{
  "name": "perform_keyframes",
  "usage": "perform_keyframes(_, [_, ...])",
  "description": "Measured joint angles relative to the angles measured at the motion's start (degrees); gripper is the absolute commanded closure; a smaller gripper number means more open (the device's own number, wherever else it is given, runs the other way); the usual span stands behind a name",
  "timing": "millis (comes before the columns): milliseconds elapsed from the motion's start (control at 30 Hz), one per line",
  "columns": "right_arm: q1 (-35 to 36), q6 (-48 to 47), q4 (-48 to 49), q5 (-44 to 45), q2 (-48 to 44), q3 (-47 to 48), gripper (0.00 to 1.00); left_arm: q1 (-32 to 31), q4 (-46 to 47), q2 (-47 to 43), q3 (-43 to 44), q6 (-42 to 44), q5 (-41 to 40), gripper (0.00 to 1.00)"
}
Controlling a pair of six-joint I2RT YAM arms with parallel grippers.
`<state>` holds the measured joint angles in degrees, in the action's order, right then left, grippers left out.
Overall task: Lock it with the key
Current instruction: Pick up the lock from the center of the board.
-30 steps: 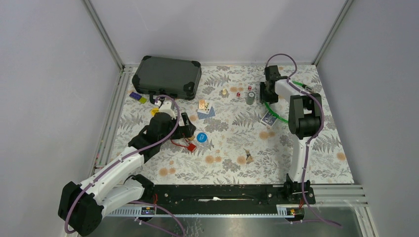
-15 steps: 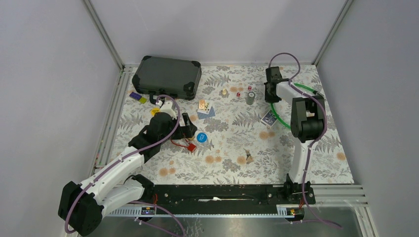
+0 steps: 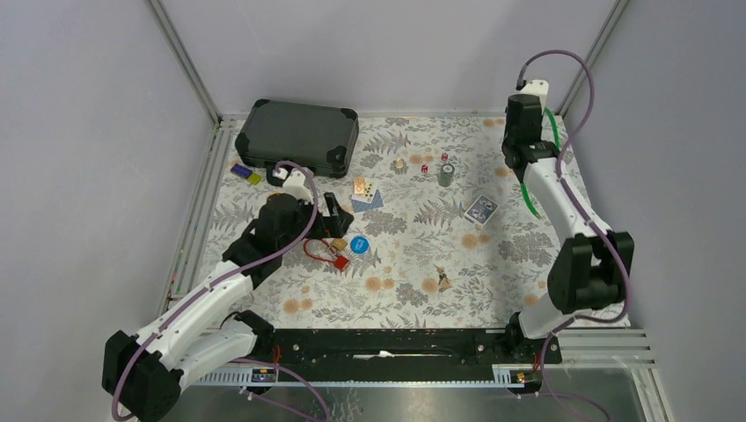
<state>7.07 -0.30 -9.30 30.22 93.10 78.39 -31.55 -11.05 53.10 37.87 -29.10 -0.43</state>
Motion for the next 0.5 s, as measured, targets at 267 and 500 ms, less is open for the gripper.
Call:
perform_keyframes(267, [0.0,0.2,3.0,-8.0,-12.0,-0.7,1.0,0.0,3.4,-7.0,5.3,5.2,-1.3,0.01])
perform_keyframes(500, [0.0,7.1,3.6,-29.2,-17.4,0.2,1.0,0.1,2.2,-7.4,15.5,12.6,0.3,0.01])
